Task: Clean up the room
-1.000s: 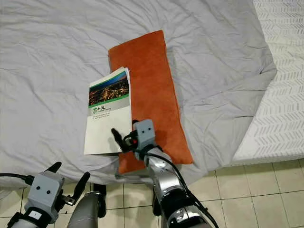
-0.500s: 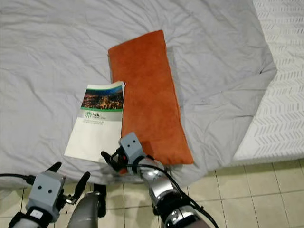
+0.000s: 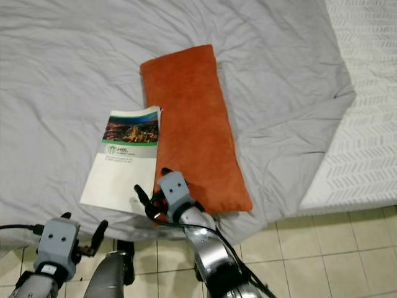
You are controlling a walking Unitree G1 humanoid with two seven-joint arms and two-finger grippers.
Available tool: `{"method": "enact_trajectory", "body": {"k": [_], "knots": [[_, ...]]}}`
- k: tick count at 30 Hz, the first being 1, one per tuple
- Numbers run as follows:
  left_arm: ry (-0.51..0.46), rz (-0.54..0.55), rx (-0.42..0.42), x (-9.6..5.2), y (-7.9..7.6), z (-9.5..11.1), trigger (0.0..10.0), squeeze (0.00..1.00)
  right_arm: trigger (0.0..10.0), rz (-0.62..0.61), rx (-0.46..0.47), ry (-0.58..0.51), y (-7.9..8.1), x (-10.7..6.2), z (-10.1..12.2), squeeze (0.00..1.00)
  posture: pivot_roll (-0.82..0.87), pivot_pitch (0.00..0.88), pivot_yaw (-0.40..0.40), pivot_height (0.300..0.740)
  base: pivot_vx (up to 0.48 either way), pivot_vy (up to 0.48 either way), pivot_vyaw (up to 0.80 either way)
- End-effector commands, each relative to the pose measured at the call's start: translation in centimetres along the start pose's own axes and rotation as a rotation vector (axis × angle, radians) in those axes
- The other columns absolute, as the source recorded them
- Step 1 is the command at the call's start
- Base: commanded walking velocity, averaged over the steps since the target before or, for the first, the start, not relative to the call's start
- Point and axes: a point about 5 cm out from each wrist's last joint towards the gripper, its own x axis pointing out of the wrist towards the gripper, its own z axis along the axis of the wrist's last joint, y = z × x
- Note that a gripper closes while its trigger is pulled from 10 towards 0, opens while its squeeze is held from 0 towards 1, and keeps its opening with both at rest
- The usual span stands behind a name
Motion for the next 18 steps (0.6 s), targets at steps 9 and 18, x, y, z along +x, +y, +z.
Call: {"method": "enact_trajectory", "body": {"k": [9, 18], "knots": [[0.069, 0.011, -0.077, 1.8, -1.0, -2.7, 10.0, 0.00, 10.0, -0.161, -0.072, 0.020, -2.6, -5.7, -1.6, 0.00, 0.01, 0.448, -0.160, 0.740, 0.000, 0.000, 0.00], [0.107, 0.247, -0.288, 9.0, 4.0, -3.5, 10.0, 0.67, 10.0, -0.077, -0.026, 0.097, -0.6, -13.5, 0.1, 0.00, -0.20, 0.515, -0.250, 0.740, 0.000, 0.000, 0.00]]}}
